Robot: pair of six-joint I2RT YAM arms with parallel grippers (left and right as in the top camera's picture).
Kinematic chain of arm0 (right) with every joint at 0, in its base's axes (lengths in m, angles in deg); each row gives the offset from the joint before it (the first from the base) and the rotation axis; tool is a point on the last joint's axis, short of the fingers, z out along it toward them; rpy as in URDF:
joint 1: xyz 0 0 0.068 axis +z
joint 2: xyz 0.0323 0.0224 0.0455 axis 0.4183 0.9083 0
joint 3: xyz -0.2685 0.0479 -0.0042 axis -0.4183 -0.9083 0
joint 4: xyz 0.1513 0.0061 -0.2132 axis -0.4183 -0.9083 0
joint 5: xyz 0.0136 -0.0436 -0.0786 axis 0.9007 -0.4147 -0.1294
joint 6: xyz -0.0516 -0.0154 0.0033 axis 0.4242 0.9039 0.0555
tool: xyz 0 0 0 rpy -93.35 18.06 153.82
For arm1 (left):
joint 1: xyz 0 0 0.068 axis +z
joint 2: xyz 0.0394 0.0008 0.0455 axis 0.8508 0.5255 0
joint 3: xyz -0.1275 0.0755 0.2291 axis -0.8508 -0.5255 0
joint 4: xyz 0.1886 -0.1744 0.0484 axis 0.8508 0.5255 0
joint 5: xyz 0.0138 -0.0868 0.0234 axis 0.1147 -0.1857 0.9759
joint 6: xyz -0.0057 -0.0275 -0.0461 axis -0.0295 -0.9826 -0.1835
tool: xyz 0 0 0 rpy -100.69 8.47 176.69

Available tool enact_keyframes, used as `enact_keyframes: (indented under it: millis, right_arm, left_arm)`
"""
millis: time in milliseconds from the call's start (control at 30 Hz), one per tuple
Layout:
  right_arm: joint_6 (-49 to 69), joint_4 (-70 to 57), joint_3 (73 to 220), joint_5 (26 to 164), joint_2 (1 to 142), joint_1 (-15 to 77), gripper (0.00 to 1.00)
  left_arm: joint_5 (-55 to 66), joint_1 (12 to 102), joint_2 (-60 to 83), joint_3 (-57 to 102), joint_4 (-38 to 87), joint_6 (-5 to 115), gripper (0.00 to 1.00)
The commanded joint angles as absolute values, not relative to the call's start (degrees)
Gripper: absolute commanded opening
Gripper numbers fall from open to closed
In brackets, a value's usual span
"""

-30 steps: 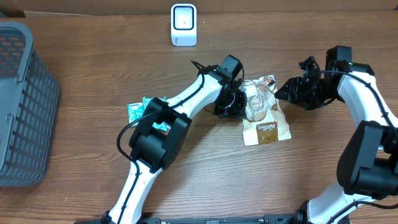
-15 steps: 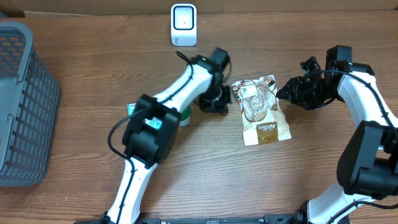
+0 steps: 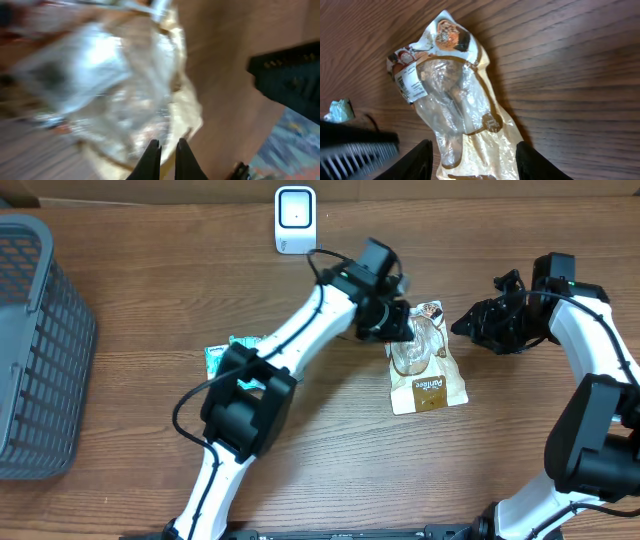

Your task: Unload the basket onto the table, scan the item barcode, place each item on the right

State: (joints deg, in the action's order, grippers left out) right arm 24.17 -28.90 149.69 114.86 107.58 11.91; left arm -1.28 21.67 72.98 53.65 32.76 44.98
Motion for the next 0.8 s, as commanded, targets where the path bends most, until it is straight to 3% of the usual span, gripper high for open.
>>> enact_keyframes:
  millis: [0,767]
  right_arm:
    - [23.8,-28.8,149.5,115.0,107.8,11.5,0.51]
    - [24.8,-29.8,149.4,115.0,107.8,11.9,0.51]
  left_arm:
    - [-2.2,19.9,74.8,54.2,31.3,46.1,0.04]
    - [9.8,19.9,80.1,53.5,45.2,47.6,0.04]
